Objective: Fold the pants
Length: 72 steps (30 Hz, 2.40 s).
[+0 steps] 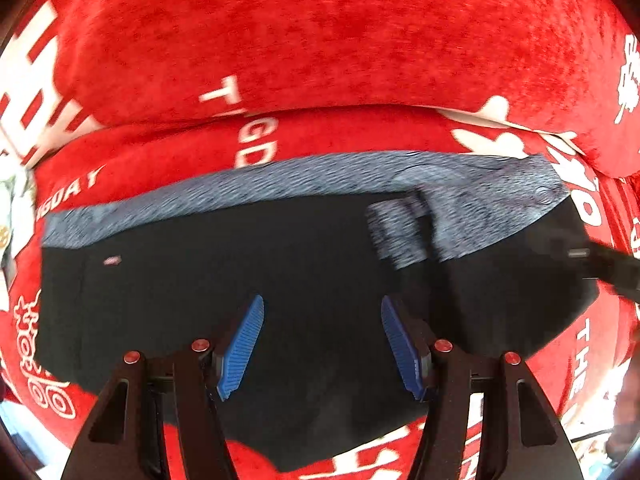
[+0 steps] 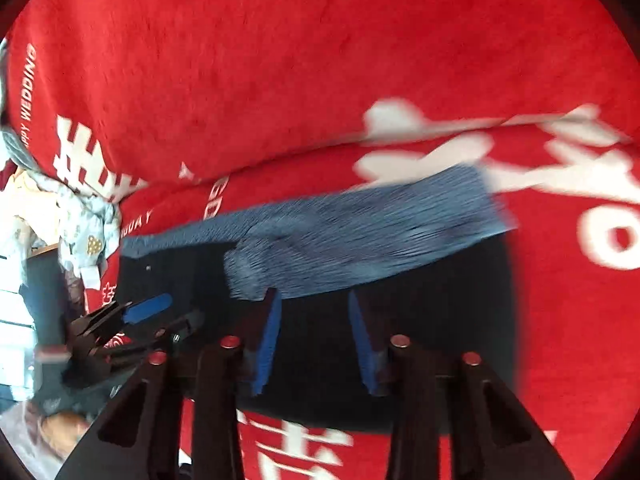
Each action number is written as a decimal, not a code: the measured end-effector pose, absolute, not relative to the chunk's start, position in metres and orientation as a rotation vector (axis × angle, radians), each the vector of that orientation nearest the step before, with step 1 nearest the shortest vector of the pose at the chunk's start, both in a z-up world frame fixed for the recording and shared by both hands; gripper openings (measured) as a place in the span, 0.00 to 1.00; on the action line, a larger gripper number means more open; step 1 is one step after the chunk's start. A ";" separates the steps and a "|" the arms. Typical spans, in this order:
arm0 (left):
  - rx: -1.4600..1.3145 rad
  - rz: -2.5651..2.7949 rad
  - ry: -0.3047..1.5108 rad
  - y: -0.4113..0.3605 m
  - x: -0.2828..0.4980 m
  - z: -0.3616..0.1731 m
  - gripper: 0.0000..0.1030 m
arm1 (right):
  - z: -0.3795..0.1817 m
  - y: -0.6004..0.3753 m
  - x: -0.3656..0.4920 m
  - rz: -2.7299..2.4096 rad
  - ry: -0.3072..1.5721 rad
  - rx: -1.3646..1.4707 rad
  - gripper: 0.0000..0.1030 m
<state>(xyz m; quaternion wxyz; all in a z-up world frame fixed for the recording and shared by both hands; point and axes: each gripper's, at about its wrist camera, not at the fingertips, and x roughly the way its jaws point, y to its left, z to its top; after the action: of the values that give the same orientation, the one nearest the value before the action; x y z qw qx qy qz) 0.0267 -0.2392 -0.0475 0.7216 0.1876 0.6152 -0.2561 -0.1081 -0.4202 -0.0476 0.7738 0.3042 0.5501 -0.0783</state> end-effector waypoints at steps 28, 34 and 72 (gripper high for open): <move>0.380 -0.389 1.463 -0.123 0.024 -0.049 0.61 | -0.072 -0.354 -0.157 -0.218 1.246 1.138 0.17; 0.359 -0.368 1.463 -0.111 0.026 -0.044 0.80 | -0.046 -0.311 -0.141 -0.136 1.335 0.885 0.48; 0.045 -0.188 1.606 0.055 0.114 -0.084 0.98 | -0.078 -0.217 -0.068 -0.138 1.579 0.436 1.00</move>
<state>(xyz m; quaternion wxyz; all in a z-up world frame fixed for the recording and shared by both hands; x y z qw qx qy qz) 0.1140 0.0554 -0.0843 0.6903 0.0202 0.7183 -0.0843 -0.0680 -0.2167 -0.0778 0.6809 0.1941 0.7035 -0.0614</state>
